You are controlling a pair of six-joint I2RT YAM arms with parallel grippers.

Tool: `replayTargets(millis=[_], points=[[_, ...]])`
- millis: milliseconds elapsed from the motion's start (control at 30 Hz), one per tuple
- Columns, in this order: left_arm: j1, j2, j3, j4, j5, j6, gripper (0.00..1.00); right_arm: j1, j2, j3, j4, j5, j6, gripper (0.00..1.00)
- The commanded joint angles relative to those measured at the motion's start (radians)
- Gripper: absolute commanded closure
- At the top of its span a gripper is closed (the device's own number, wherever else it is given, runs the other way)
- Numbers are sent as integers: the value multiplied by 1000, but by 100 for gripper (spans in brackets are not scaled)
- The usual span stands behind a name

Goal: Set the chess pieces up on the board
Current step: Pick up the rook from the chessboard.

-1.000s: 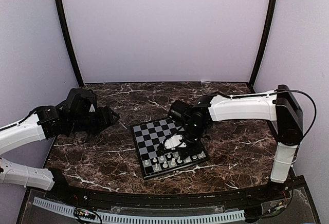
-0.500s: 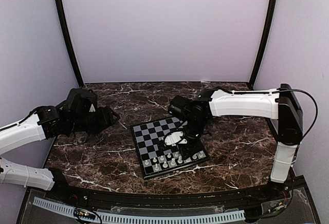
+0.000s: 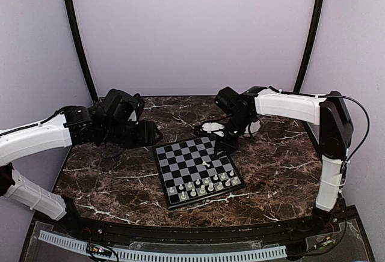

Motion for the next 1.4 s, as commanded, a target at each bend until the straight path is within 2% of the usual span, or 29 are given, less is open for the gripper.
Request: replayTargets(millis=[0, 233, 600, 1367], points=[[-25, 0, 48, -55, 36, 107, 38, 8, 35, -27, 124, -9, 56, 65], [-34, -19, 40, -87, 37, 80, 38, 11, 116, -3, 181, -29, 108, 64], [-39, -13, 19, -68, 44, 41, 38, 41, 197, 74, 147, 1, 146, 63], [-47, -3, 6, -27, 51, 75, 39, 64, 101, -8, 174, -26, 176, 61]])
